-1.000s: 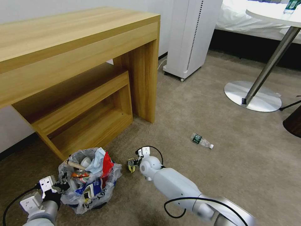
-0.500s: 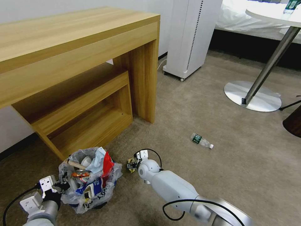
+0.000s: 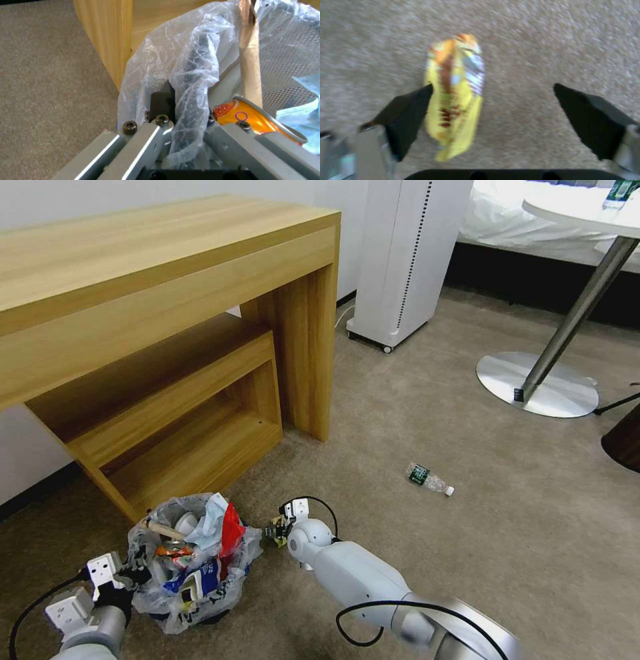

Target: Pick up the trash bin and place the garbage on the floor into it.

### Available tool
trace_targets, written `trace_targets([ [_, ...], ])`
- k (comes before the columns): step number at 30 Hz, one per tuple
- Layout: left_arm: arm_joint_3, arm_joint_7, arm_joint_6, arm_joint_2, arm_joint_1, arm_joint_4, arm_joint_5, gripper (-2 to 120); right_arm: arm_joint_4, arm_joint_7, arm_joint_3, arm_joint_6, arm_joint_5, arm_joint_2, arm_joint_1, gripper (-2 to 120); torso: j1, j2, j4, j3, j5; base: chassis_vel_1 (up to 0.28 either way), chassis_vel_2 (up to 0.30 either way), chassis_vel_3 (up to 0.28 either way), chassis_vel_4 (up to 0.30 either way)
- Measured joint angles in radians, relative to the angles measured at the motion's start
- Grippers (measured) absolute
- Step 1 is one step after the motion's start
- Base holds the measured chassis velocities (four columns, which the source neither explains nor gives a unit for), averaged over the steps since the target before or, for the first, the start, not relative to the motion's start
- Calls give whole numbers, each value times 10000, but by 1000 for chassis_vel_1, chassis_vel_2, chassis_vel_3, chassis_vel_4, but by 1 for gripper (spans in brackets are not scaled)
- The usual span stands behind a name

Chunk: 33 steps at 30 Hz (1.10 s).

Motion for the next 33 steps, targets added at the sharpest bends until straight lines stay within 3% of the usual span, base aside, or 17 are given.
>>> trace_targets([
  [7, 3, 3, -1, -20, 69, -91, 6, 1, -521, -453, 54, 302, -406, -2, 40, 67, 0, 0, 1, 0, 1, 0, 0, 0, 0],
  [8, 28, 18, -2, -45, 77, -109, 18, 1, -550, -576, 37, 402, -570, -4, 32, 57, 0, 0, 0, -1, 2, 0, 0, 0, 0],
  [9, 28, 18, -2, -45, 77, -109, 18, 1, -550, -576, 37, 402, -570, -4, 32, 57, 0, 0, 0, -1, 2, 0, 0, 0, 0],
  [10, 39, 66, -26, -64, 54, -93, 39, 1, -337, -599, -21, 423, -578, -7, -18, 45, 0, 0, 0, 0, 1, 0, 0, 0, 0],
  [21, 75, 157, -114, -121, 56, -141, 41, 1, -144, -629, -382, 500, -750, -11, -109, 27, -1, 0, 1, 0, 1, 0, 0, 0, 0],
  [27, 79, 204, -166, -148, 45, -170, 28, 1, -86, -735, -641, 661, -937, -14, -167, 3, -1, 0, 1, -1, 1, 0, 0, 0, 0],
  [33, 108, 208, -190, -175, -52, -64, 36, 1, 143, -761, -728, 733, -957, -14, -231, 0, -1, 0, 1, 0, 1, 0, 0, 0, 0],
])
